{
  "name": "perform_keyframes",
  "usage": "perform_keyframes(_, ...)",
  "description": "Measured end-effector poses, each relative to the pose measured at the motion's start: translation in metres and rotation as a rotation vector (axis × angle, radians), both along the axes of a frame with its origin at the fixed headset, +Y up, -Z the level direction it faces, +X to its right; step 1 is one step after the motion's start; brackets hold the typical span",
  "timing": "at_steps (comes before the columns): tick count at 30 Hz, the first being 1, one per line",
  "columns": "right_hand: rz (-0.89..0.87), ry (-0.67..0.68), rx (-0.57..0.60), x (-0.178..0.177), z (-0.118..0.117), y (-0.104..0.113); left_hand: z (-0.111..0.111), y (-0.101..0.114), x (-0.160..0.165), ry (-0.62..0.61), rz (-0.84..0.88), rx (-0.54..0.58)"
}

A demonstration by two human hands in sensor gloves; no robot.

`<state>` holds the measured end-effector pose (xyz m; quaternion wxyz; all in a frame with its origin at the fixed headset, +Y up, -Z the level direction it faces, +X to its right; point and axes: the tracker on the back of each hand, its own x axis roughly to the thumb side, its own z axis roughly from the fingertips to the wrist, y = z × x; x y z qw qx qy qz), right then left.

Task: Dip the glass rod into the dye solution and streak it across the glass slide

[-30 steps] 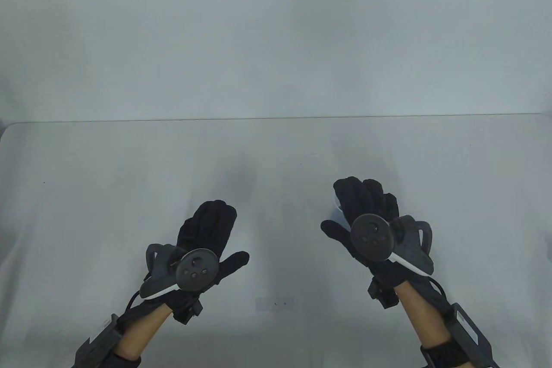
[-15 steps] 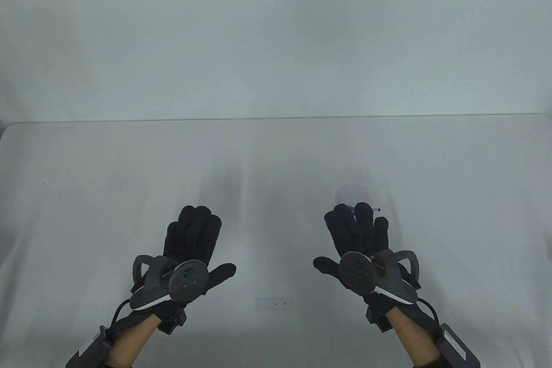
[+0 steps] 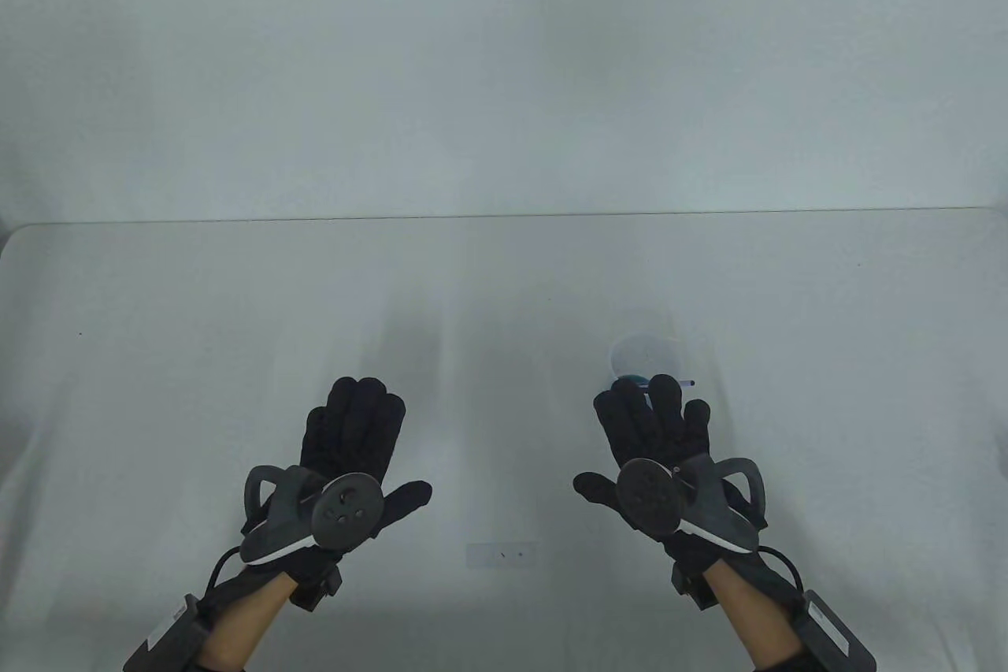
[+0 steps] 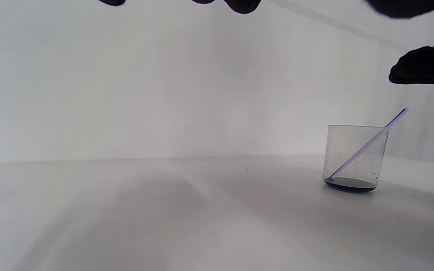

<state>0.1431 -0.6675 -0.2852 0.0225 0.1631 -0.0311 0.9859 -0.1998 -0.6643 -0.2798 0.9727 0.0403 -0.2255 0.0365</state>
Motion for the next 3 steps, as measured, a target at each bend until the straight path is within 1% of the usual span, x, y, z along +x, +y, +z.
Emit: perform_keyframes(3,0.01,0.0,0.0,-0.0009,-0.0001,-0.0004,-0.0001,-0.0002,0.0,0.001,-0.003,-0.003)
